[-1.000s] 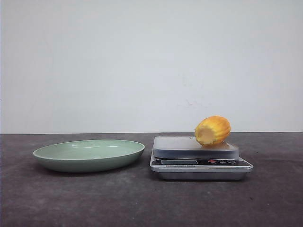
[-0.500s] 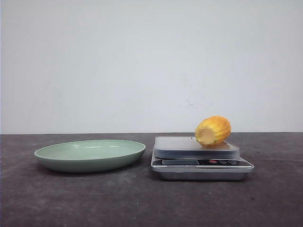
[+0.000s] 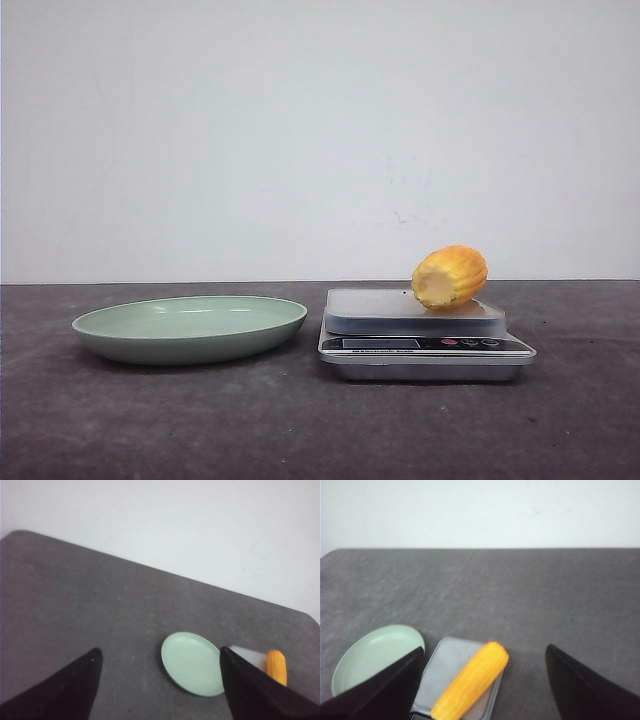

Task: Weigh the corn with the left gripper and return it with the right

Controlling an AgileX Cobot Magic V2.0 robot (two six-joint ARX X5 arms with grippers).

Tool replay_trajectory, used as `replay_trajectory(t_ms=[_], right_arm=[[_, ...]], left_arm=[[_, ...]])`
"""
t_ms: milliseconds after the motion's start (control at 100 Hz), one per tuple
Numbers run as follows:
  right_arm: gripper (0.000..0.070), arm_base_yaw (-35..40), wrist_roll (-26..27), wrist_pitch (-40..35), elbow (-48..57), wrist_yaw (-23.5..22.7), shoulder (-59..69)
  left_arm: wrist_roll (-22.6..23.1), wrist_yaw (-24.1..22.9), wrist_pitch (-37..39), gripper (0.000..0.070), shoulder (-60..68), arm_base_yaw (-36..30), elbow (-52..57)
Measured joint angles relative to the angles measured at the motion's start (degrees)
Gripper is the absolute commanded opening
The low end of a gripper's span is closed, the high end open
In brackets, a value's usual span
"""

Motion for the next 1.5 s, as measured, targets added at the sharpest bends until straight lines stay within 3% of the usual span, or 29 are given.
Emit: replay_trajectory(t_ms=[240, 480, 610, 850, 1340, 1400, 1500], right_arm=[[0.0484, 3.7, 0.0, 0.2, 0.0, 0.0, 4.4], [0.0488, 9.9, 0.9, 6.1, 0.1, 0.5, 14.5], [0.0557, 12.2, 2.2, 8.2, 0.1, 3.3, 22.1], [0.0556, 12.4, 4.6, 11.8, 0.1, 5.6, 33.8], [0.0548, 13.6, 9.4, 13.5, 0.1, 7.8, 45.2], [0.0496, 13.8, 9.8, 13.6, 0.1, 7.8, 46.1], [0.0245, 14.4, 10.6, 13.6, 0.1, 8.5, 46.8]], left_arm=[[3.1, 7.2, 0.0, 0.0434, -2.2, 7.5, -4.3], [4.2, 7.4, -0.1, 0.0434, -2.7, 9.0, -5.1], [4.3, 7.4, -0.1, 0.0434, -2.7, 9.0, -5.1], [4.5, 7.4, -0.1, 0.0434, -2.7, 9.0, -5.2], [5.0, 7.4, -0.1, 0.0433, -2.7, 9.0, -5.2], [5.0, 7.4, -0.1, 0.0433, -2.7, 9.0, -5.2], [5.0, 7.4, -0.1, 0.0433, -2.7, 9.0, -5.2]])
